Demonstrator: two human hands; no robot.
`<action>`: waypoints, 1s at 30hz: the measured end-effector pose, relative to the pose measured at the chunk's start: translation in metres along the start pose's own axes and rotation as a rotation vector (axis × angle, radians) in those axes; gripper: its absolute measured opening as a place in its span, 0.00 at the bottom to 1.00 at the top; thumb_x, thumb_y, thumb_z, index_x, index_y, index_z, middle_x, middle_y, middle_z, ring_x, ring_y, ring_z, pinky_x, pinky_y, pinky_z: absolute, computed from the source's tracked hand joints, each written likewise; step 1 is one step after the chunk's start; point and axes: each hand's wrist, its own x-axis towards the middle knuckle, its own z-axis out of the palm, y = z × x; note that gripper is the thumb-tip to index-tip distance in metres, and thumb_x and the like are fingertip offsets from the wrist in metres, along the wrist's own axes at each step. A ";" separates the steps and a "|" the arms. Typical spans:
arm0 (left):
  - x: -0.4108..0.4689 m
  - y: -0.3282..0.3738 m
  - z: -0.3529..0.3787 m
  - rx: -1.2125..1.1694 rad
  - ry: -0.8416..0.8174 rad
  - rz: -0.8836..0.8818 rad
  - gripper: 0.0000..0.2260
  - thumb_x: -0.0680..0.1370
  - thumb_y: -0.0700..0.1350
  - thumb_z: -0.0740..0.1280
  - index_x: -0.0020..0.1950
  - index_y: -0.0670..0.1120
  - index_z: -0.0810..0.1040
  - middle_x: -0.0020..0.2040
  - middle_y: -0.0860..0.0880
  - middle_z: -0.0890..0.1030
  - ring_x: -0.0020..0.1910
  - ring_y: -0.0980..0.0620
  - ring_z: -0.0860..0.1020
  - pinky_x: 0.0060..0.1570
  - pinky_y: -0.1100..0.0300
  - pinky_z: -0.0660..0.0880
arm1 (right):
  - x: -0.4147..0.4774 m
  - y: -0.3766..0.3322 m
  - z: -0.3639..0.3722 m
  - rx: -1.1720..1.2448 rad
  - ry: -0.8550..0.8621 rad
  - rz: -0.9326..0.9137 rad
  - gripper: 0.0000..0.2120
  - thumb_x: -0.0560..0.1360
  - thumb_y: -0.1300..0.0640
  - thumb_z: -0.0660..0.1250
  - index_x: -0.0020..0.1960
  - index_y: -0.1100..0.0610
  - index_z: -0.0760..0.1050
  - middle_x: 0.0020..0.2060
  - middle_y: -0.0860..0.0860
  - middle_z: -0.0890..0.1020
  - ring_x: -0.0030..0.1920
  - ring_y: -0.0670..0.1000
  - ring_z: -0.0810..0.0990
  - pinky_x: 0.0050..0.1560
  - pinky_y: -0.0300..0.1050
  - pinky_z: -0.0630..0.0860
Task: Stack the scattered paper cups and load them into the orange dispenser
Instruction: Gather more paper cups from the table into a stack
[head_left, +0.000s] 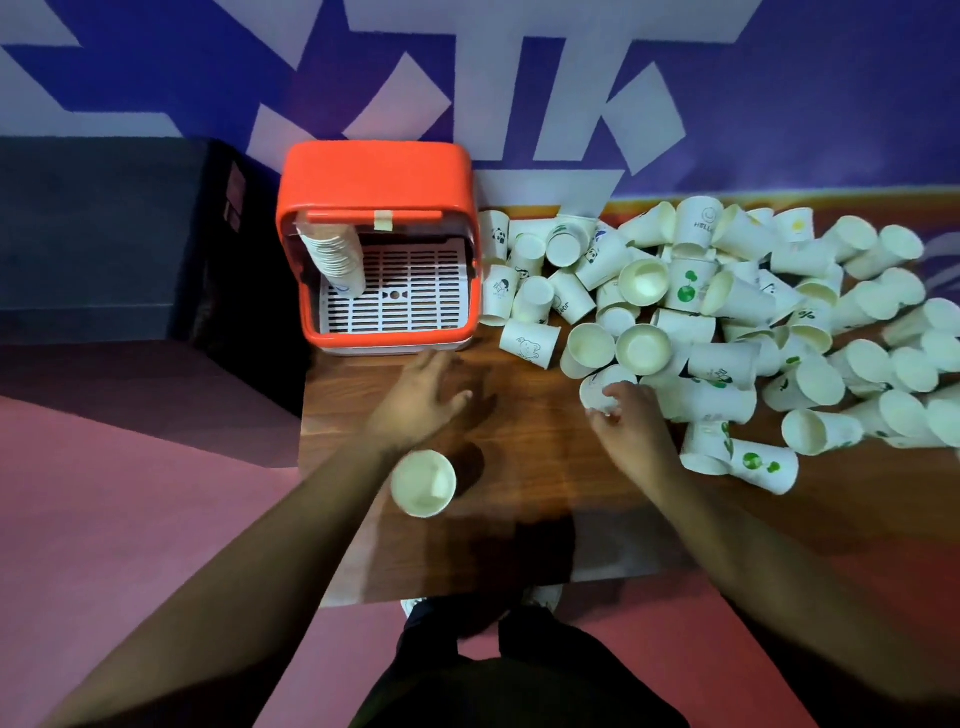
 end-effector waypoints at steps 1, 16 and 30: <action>0.013 0.006 0.005 0.025 -0.008 0.009 0.22 0.78 0.47 0.71 0.71 0.45 0.71 0.68 0.45 0.73 0.68 0.46 0.72 0.67 0.54 0.69 | 0.006 0.007 -0.002 -0.030 0.019 0.041 0.18 0.75 0.56 0.70 0.62 0.61 0.74 0.59 0.59 0.73 0.55 0.59 0.78 0.59 0.49 0.73; 0.140 0.034 0.063 0.545 -0.241 0.050 0.37 0.77 0.48 0.71 0.81 0.44 0.57 0.79 0.42 0.61 0.77 0.41 0.61 0.77 0.48 0.59 | 0.047 0.039 0.007 -0.364 -0.035 -0.095 0.14 0.73 0.60 0.68 0.58 0.61 0.74 0.60 0.59 0.71 0.54 0.60 0.76 0.52 0.52 0.76; 0.125 0.016 0.076 0.313 -0.246 -0.007 0.35 0.71 0.53 0.76 0.73 0.46 0.67 0.67 0.42 0.75 0.65 0.40 0.76 0.60 0.46 0.75 | 0.034 0.041 -0.004 0.055 0.029 -0.277 0.06 0.67 0.64 0.71 0.41 0.59 0.75 0.63 0.54 0.74 0.62 0.51 0.73 0.60 0.42 0.72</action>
